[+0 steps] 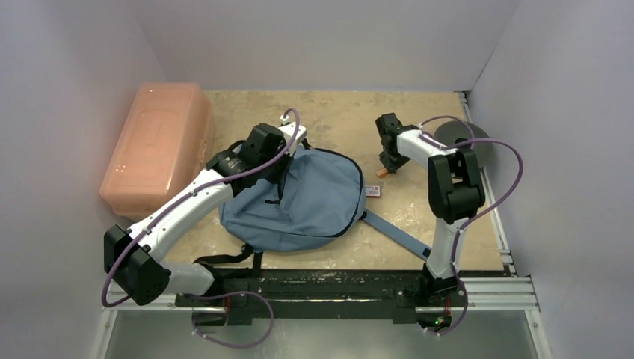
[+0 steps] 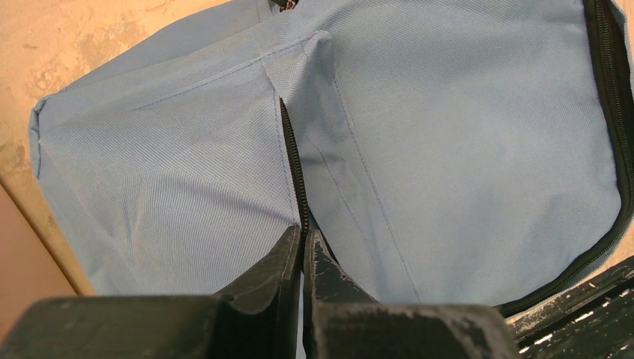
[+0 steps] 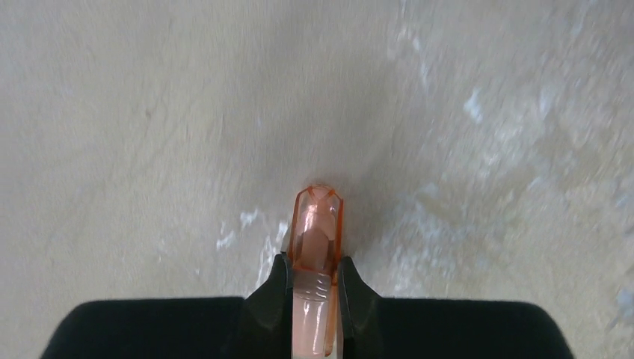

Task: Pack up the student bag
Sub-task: Pick up the stationery from the center of the board, then place the stationery in the student bag.

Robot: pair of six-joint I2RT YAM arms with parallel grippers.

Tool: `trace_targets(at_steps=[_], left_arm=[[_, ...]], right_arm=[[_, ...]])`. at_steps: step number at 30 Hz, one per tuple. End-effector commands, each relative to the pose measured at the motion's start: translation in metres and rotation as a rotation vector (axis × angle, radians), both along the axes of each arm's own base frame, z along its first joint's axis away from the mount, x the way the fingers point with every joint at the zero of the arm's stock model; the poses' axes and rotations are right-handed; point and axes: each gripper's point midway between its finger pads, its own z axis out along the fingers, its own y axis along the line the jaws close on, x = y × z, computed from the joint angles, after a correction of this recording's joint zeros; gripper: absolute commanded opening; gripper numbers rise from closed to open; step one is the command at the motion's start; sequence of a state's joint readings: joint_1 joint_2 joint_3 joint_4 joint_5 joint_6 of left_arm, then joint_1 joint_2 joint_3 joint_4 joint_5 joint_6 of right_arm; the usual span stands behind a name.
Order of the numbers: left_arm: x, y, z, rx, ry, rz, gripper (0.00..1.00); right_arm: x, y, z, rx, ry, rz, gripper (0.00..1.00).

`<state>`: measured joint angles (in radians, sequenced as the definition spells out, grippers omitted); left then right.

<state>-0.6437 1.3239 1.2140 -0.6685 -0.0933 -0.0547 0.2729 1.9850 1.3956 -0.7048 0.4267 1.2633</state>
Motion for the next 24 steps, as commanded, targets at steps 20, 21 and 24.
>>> trace_targets(at_steps=[20, 21, 24], left_arm=[[0.001, -0.006, 0.021, -0.078, -0.052, 0.027, 0.0], [0.001, -0.005, 0.021, -0.077, -0.058, 0.03, 0.0], [0.001, -0.003, 0.024, -0.078, -0.074, 0.037, 0.0]], right_arm=[[-0.107, 0.269, 0.243, 0.776, -1.161, 1.342, 0.0], [-0.111, 0.279, 0.238, 0.804, -1.154, 1.351, 0.0], [-0.117, 0.299, 0.215, 0.853, -1.111, 1.365, 0.0]])
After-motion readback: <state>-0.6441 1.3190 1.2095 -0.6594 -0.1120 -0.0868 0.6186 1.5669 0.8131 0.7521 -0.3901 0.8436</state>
